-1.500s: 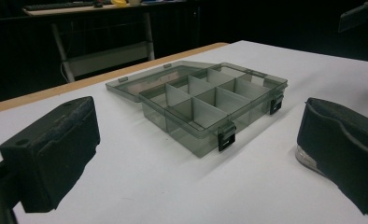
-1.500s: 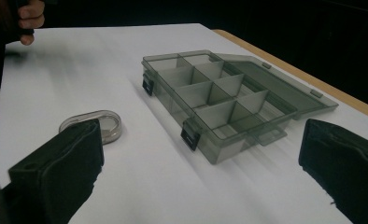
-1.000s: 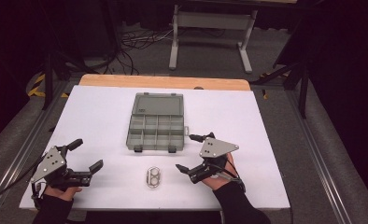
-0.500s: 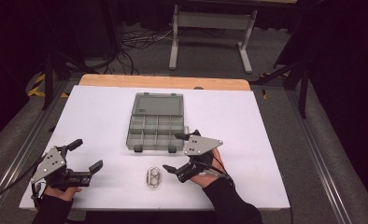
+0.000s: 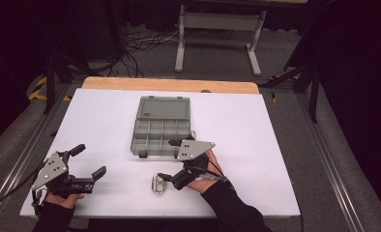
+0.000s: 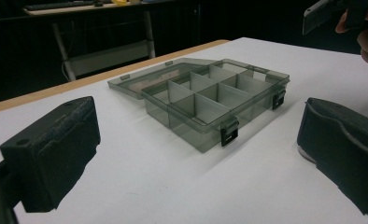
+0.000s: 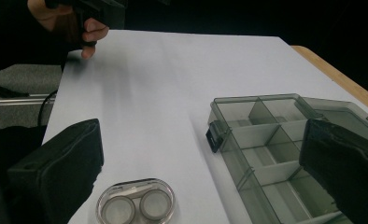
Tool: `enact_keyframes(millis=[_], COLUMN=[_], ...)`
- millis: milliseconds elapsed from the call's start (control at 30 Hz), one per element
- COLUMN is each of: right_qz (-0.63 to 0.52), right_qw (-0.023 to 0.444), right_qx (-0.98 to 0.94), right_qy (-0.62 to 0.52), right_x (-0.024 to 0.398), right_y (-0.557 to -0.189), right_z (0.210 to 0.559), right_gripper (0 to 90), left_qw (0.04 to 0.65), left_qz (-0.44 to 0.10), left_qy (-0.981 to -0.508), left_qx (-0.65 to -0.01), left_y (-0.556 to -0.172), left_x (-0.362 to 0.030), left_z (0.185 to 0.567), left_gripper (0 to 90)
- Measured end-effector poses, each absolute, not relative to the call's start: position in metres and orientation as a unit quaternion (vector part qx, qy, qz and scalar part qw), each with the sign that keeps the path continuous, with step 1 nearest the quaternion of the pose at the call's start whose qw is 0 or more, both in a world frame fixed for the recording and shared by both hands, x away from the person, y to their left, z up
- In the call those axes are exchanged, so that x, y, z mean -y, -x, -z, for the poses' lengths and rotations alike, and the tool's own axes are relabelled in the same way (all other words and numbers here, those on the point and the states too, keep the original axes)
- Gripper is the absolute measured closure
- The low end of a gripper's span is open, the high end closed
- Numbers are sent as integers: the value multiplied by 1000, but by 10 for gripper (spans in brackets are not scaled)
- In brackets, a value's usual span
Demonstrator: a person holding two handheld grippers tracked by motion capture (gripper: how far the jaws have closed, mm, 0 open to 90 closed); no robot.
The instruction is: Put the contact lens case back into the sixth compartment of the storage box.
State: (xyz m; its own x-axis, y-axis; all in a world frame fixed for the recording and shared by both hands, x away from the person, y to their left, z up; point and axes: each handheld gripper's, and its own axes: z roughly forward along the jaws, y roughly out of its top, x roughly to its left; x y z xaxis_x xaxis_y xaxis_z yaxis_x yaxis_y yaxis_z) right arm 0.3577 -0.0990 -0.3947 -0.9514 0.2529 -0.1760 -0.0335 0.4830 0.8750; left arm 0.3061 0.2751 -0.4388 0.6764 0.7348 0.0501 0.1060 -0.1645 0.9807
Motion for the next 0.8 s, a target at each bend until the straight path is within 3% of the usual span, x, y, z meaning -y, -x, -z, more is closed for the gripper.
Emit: enact_keyframes(millis=[800], right_qz=[-409], right_qw=[79], right_qx=[-909], right_qy=[-21], right_x=[72], right_y=[-361], right_z=[413], right_gripper=[56], left_qw=[573], left_qz=[-273], left_qy=[-713], left_qx=[-296], left_y=[-306], left_x=[-276], left_z=[438], left_gripper=[2])
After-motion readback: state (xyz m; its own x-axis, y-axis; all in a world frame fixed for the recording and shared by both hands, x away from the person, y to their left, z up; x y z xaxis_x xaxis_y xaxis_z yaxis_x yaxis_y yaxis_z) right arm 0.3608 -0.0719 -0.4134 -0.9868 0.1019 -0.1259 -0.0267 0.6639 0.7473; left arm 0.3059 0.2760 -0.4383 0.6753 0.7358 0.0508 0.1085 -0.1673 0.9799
